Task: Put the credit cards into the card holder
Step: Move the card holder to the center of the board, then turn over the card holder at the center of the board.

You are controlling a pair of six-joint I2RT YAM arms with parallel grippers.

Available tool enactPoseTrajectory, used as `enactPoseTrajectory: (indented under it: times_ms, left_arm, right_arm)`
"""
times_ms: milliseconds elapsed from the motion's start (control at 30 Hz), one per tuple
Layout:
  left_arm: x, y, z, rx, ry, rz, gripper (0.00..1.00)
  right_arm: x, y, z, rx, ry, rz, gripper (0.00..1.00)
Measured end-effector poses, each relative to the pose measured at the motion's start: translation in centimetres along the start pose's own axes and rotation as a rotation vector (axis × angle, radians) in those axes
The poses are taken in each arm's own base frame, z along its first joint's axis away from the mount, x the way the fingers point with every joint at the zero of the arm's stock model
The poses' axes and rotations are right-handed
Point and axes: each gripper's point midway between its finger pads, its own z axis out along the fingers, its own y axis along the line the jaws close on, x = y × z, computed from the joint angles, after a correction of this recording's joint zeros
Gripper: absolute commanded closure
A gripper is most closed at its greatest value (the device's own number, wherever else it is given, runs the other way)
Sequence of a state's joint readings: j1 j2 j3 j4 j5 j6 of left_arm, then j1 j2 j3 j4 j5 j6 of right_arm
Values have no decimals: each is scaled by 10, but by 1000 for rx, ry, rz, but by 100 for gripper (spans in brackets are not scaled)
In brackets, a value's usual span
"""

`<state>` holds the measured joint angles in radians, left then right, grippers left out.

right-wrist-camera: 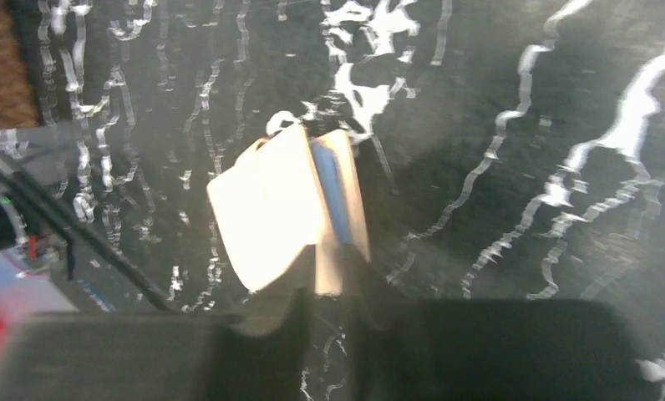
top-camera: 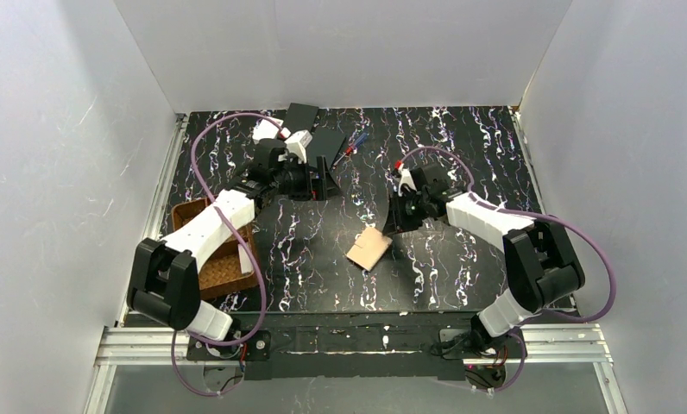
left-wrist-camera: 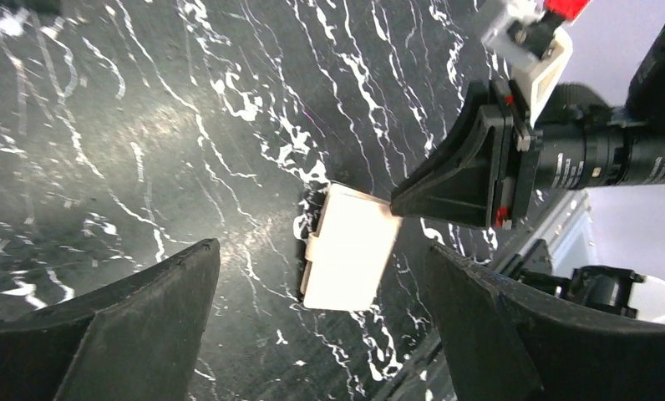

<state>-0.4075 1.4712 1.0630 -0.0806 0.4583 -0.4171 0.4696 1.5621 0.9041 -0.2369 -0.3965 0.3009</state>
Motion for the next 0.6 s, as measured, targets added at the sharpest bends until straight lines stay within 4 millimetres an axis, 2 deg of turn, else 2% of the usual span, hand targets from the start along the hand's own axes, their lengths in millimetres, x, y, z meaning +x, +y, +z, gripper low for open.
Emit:
enactPoseTrajectory:
  times_ms: [167,267,333,433,600]
  left_arm:
    - [25,0,20,34,104,-109,17]
    - [40,0,32,50,164,-176,24]
    - [53,-1,42,65,212,-223,26]
    - [76,-6,56,86,295,-279,36]
    - [119,-8,78,92,448,-357,41]
  right_arm:
    - [-15,-21,-20,200,20,18,45]
    - [-13,-34,-32,304,34,34,37]
    - [-6,-36,-37,324,43,54,34]
    - [11,-26,-38,268,31,122,33]
    - [53,-14,-26,152,20,286,32]
